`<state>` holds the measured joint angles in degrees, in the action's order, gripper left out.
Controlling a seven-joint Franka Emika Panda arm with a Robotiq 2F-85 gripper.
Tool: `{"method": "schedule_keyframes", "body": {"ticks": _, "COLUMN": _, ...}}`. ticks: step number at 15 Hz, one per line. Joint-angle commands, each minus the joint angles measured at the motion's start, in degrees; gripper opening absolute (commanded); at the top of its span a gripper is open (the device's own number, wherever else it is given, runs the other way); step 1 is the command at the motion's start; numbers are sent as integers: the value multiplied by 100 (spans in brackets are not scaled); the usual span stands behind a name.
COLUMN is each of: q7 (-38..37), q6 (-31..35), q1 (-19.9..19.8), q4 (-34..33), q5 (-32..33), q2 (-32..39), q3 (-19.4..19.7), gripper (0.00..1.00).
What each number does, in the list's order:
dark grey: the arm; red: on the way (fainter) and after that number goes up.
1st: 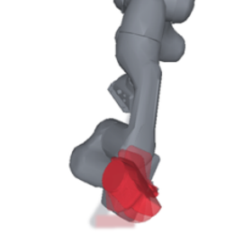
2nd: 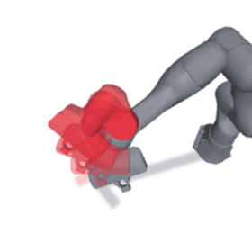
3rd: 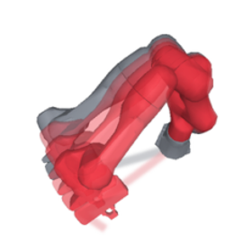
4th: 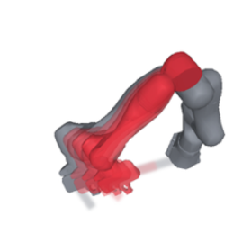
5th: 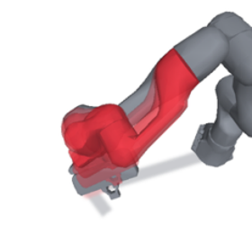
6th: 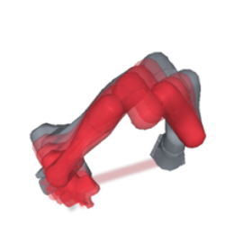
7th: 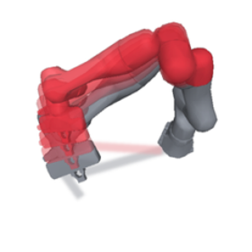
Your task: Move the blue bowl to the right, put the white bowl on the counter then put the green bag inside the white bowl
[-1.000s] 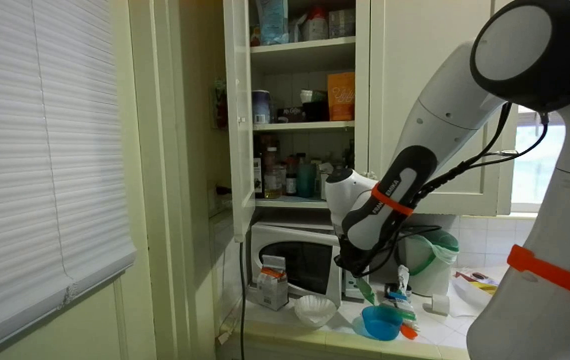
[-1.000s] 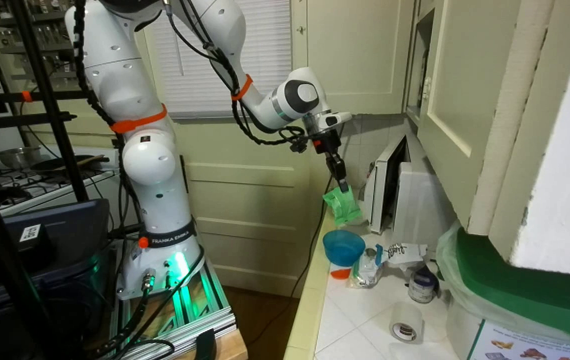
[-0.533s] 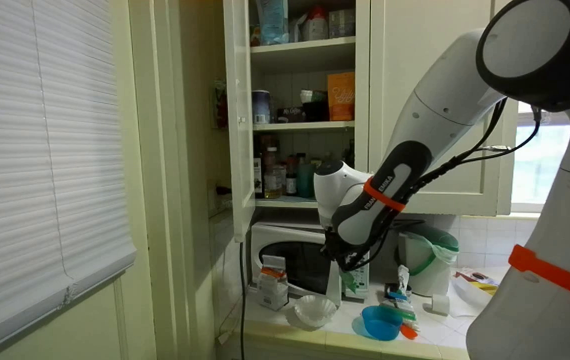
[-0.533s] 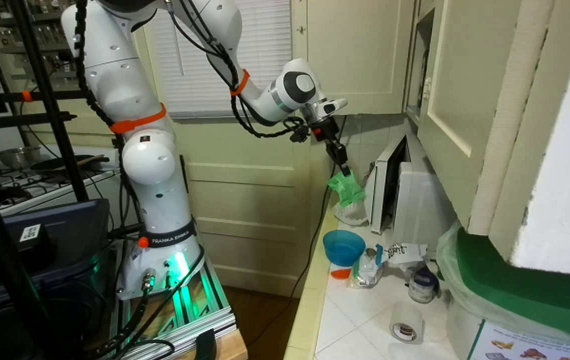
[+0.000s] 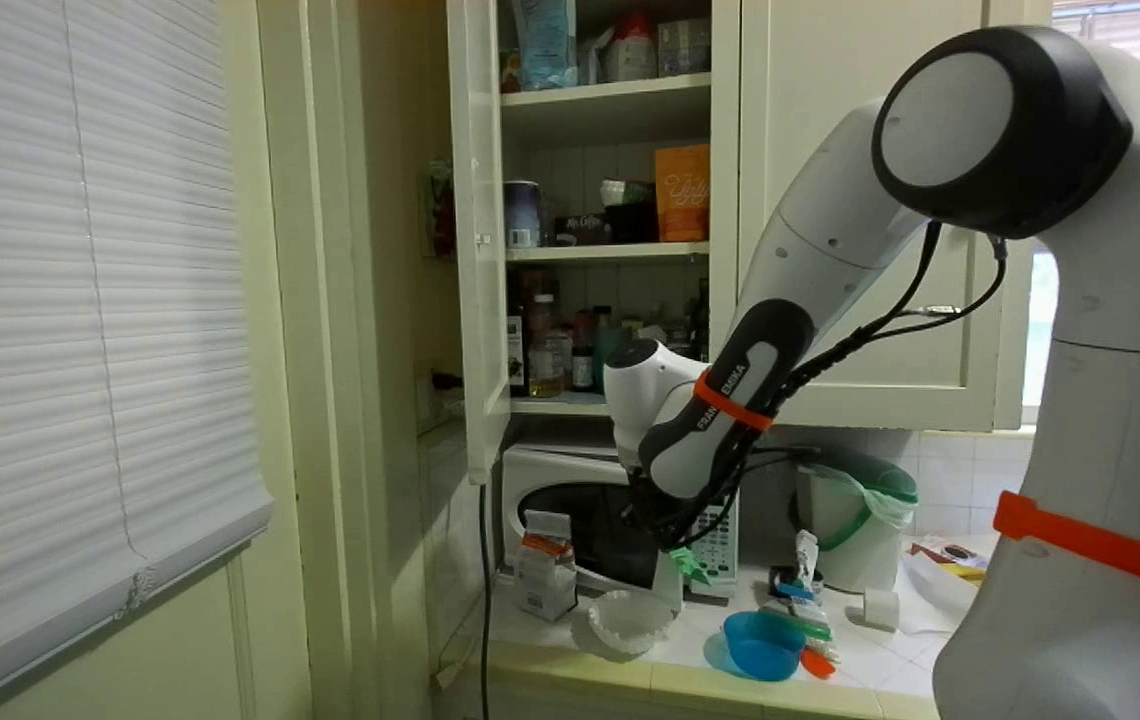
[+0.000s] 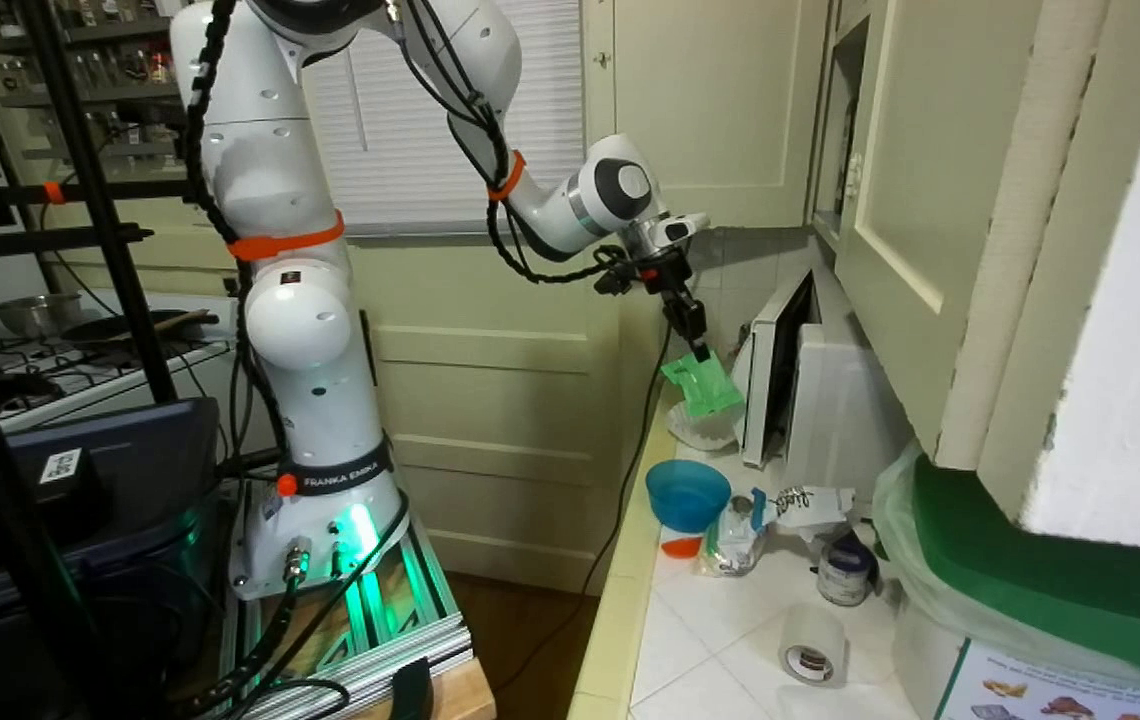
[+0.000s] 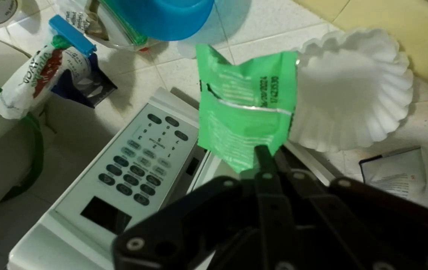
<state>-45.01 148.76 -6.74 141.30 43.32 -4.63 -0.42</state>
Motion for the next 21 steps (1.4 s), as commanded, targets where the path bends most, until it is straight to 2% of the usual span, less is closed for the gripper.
{"method": "schedule_keyframes", "body": {"ticks": 1, "q7": 101, "q6": -7, "q1": 165, "q4": -142, "q5": -123, "q2": 369, "q3": 23, "gripper": 0}}
{"method": "schedule_keyframes", "body": {"ticks": 4, "q7": 128, "q6": 14, "q1": 273, "q4": -121, "q5": -270, "q2": 436, "q3": 52, "gripper": 0}}
{"method": "schedule_keyframes", "body": {"ticks": 12, "q7": -61, "q6": 114, "q1": 306, "q4": -322, "q5": -160, "q2": 500, "q3": 102, "gripper": 0}}
{"method": "schedule_keyframes", "body": {"ticks": 21, "q7": -67, "q6": 120, "q1": 434, "q4": -923, "q5": -169, "q2": 1282, "q3": 214, "gripper": 0}}
